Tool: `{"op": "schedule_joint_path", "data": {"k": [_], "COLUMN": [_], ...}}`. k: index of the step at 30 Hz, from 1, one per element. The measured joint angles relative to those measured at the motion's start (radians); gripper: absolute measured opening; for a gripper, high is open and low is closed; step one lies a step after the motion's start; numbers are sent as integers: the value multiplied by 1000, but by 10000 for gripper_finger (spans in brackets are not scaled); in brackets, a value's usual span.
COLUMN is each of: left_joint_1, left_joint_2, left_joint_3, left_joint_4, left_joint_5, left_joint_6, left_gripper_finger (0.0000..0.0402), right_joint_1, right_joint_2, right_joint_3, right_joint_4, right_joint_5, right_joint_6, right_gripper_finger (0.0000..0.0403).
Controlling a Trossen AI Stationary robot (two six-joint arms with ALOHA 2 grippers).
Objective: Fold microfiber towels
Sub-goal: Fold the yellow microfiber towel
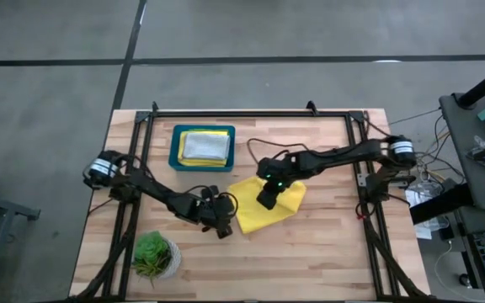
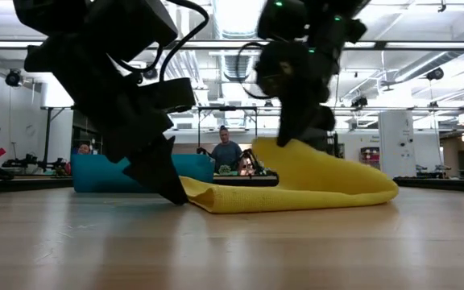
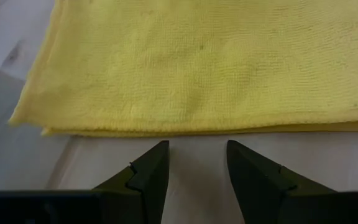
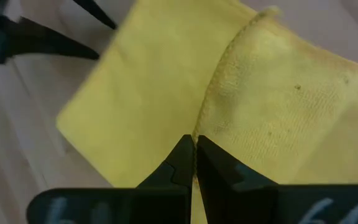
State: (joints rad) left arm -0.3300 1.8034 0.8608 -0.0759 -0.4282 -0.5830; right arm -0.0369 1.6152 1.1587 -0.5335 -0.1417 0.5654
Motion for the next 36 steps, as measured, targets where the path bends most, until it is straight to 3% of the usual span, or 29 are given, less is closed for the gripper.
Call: {"op": "schedule_joint_path", "data": {"k": [10,15,20,24,30,36], "left_joint_1": [1,1,1,1,1,1], "left_joint_2": [-3,-3,-3,-6,-5,-4], "left_joint_3": [-1,-1,-1,-1,13,41], "left_joint_4": [26,26,26,26,18,20], "left_joint_5": [3,3,3,5,9,30], "left_joint_6": [43,41,41,41,41,45], "left_gripper_finger": [147,147,147,147,147,147], "right_joint_1": [20,20,20,19,14,-7], "right_joint_2": [158,95,33,12,23,18], "right_joint_3": [174,172,154,134,86,55], "right_joint_4": [-81,-223,-438,-502,-496,-503], "right_joint_5": [37,109,286,379,386,408], "right_joint_6": [-42,-52,-11,11,10,-1], "right_gripper_finger": [8,8,8,8,17,67]}}
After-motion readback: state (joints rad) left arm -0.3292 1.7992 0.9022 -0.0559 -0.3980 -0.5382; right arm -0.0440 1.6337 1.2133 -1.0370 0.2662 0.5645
